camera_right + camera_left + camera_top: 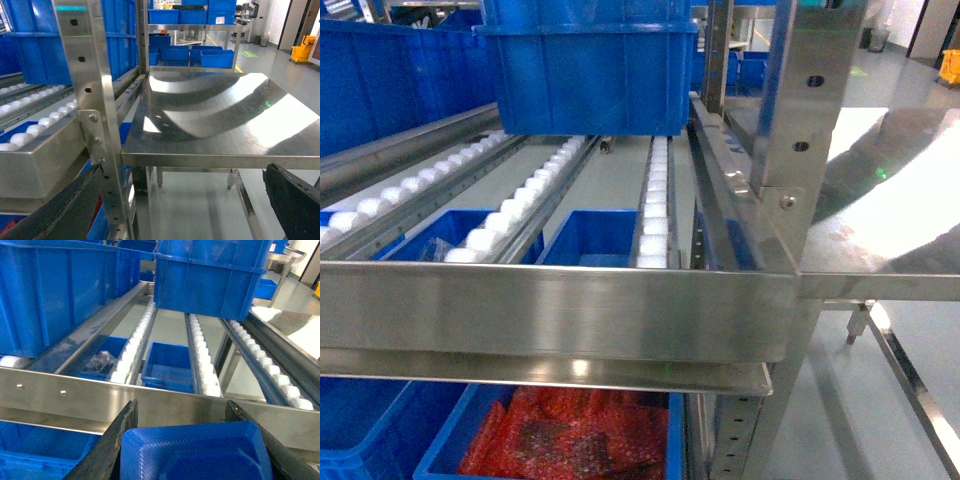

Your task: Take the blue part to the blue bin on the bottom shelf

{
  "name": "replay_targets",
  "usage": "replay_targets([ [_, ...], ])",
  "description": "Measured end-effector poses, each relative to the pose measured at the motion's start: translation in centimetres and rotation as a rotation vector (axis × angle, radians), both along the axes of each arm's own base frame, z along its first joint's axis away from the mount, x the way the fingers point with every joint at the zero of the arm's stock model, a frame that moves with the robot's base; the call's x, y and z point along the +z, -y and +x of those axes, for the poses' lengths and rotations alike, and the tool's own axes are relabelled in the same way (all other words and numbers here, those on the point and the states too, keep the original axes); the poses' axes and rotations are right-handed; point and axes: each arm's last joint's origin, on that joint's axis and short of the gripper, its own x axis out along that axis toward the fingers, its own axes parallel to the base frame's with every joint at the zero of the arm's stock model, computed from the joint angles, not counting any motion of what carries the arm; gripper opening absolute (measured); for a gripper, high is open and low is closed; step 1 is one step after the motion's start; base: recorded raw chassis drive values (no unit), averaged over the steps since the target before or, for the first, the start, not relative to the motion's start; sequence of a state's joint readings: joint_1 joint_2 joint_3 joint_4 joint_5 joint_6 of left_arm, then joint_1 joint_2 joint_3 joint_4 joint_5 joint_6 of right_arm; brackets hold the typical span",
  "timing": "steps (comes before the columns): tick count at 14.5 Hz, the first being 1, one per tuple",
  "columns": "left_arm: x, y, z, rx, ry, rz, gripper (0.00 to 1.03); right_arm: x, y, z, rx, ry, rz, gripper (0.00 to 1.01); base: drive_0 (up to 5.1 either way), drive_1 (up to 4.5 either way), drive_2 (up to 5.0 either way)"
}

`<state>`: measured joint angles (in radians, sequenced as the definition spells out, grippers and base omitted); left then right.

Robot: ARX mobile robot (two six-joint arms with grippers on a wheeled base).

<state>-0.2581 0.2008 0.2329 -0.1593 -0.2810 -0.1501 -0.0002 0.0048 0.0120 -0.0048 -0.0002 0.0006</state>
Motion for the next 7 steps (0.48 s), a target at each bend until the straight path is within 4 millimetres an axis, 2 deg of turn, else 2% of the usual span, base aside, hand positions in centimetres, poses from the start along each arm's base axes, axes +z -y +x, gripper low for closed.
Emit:
replay_targets([
  [7,0.0,0.0,0.0,0.0,0.0,0.0,0.43,0.0,0.0,0.0,0.0,0.0,0.0,0.98,-4.9,2.51,2.5],
])
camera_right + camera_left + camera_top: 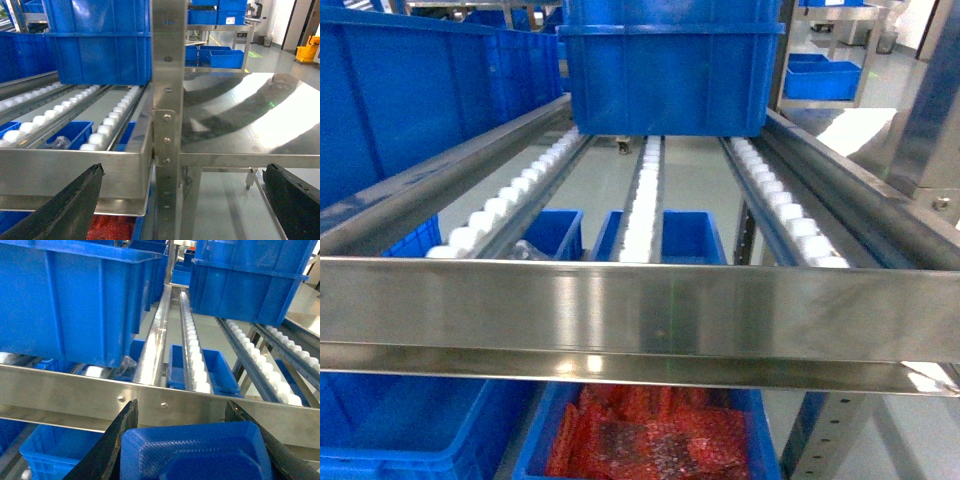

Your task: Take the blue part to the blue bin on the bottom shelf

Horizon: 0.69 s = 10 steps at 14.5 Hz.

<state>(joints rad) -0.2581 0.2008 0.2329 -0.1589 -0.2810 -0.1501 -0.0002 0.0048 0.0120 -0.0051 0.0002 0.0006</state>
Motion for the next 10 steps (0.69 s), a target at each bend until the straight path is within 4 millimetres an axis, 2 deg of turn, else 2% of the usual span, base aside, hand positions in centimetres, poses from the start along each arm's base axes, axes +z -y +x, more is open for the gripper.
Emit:
replay_targets([
  [9,0.02,0.0,0.0,-0.001,0.002,-0.001,0.43,0.0,0.0,0.0,0.0,0.0,0.0,0.98,-5.0,2.44,2.4],
  [10,0.0,0.0,0.0,0.001,0.0,0.0,0.43,0.02,0.0,0.0,0.0,0.002,0.0,0.98,0.0,0.0,0.0],
])
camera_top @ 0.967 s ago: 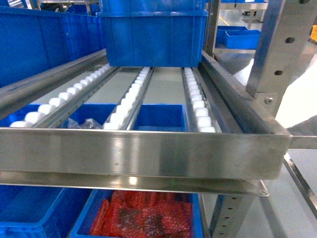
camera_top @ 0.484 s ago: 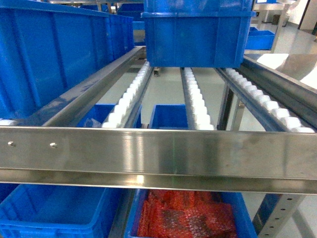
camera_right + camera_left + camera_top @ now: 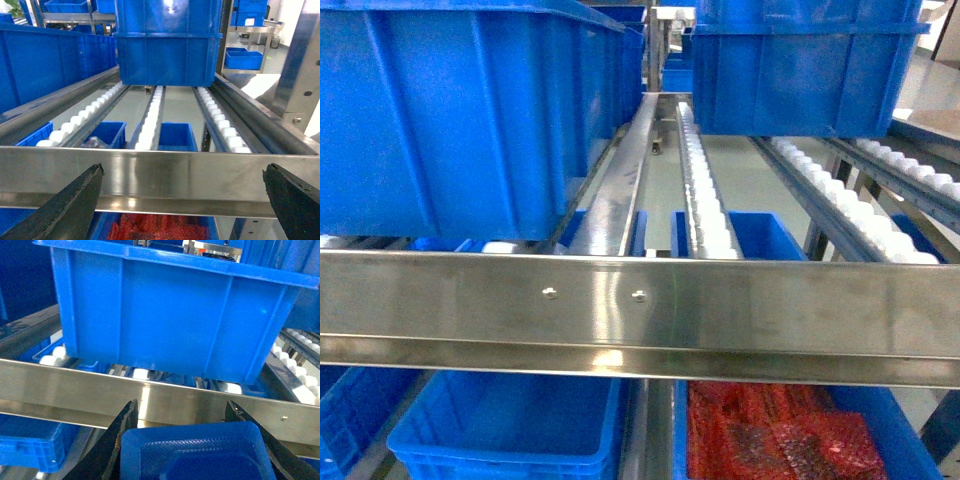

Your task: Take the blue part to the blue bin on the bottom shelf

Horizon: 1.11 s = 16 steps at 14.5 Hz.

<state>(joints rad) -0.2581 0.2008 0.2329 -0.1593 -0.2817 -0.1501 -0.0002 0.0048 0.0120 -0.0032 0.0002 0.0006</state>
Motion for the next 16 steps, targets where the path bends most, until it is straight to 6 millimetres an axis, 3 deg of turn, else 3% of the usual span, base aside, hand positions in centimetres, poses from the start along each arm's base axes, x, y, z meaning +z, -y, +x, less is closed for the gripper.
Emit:
replay_targets([
  [16,0.02,0.0,-0.01,0.002,0.002,0.0,0.43,-0.02,-0.01,0.0,0.003,-0.002,0.0,0.98,0.0,0.0,0.0],
])
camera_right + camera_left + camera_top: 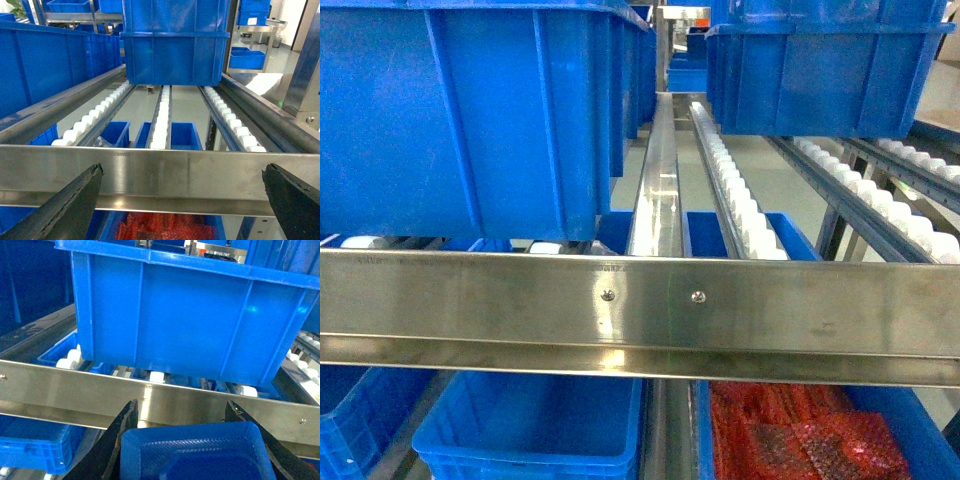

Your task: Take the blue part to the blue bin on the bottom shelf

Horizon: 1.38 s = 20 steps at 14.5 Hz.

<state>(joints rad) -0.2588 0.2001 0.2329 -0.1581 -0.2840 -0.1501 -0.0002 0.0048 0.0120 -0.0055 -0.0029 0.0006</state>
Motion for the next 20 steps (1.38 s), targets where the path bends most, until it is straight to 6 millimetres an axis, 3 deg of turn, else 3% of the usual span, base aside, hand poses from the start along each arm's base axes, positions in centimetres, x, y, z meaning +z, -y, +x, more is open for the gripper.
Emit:
replay_targets([
  [20,0.0,0.0,0.01,0.0,0.0,0.0,0.43,0.0,0.01,0.0,-0.002,0.0,0.0,0.98,0.0,0.0,0.0],
])
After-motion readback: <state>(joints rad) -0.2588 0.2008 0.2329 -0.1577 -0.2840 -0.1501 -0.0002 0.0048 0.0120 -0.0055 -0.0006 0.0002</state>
